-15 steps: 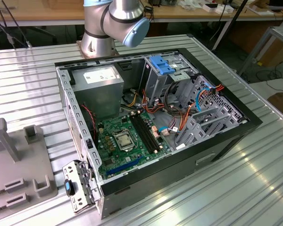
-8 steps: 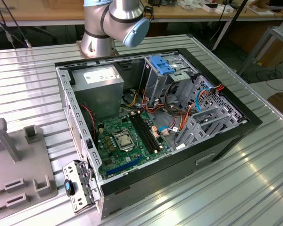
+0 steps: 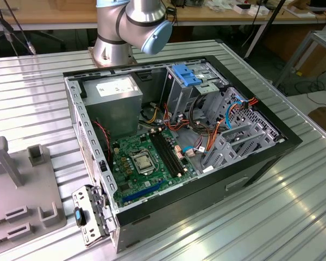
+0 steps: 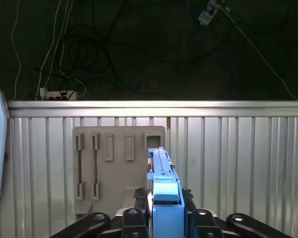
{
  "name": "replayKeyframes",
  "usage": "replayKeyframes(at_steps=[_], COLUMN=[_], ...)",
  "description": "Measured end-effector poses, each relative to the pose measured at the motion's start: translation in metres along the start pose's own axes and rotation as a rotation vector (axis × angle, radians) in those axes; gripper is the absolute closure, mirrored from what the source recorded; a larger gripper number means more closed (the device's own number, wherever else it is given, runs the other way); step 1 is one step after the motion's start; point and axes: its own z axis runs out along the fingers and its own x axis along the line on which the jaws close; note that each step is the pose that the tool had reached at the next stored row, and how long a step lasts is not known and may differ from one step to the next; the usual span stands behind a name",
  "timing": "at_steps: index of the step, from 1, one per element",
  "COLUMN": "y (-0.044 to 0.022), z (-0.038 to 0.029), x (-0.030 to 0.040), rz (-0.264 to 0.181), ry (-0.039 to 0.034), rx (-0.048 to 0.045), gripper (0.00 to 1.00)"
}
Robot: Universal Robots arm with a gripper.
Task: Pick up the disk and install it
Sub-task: 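Pick up the disk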
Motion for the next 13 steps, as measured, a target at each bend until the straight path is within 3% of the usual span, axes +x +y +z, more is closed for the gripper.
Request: replayKeyframes(at_steps=[9, 13], y=[-0.0017, -0.0017], z=[-0.0431, -0.0451], x=[-0.0005, -0.0006], rz=[0.0, 0.0], ry=[0.0013, 0.0014], rx=[0.0, 0.0001], gripper=[0.63, 0.63])
